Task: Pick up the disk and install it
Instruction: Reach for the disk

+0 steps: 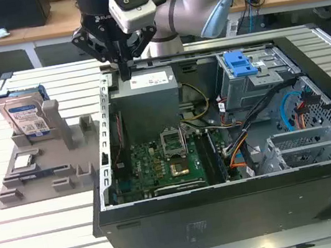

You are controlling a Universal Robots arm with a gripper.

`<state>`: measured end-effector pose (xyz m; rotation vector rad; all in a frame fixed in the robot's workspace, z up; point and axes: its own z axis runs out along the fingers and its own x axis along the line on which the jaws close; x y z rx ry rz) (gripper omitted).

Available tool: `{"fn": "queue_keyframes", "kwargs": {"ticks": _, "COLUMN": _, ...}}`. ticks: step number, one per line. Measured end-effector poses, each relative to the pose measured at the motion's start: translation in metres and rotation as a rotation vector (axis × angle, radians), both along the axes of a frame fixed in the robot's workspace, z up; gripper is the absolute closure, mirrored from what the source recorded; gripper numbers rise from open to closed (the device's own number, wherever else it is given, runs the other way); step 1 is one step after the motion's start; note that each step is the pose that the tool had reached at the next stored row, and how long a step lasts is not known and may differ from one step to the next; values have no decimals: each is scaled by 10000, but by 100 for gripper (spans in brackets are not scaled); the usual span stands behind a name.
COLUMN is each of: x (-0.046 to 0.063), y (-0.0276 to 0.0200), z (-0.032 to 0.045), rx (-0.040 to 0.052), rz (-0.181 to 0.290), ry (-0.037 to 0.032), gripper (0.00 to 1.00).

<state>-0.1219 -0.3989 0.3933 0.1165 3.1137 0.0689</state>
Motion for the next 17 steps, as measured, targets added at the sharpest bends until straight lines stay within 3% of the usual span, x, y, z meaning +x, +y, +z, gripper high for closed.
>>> {"fn": "queue_keyframes", "kwargs": {"ticks": 17, "x": -377, "y": 0, "z": 0, "rx": 0, "rz": -1, "ry": 0, "gripper": 89}}
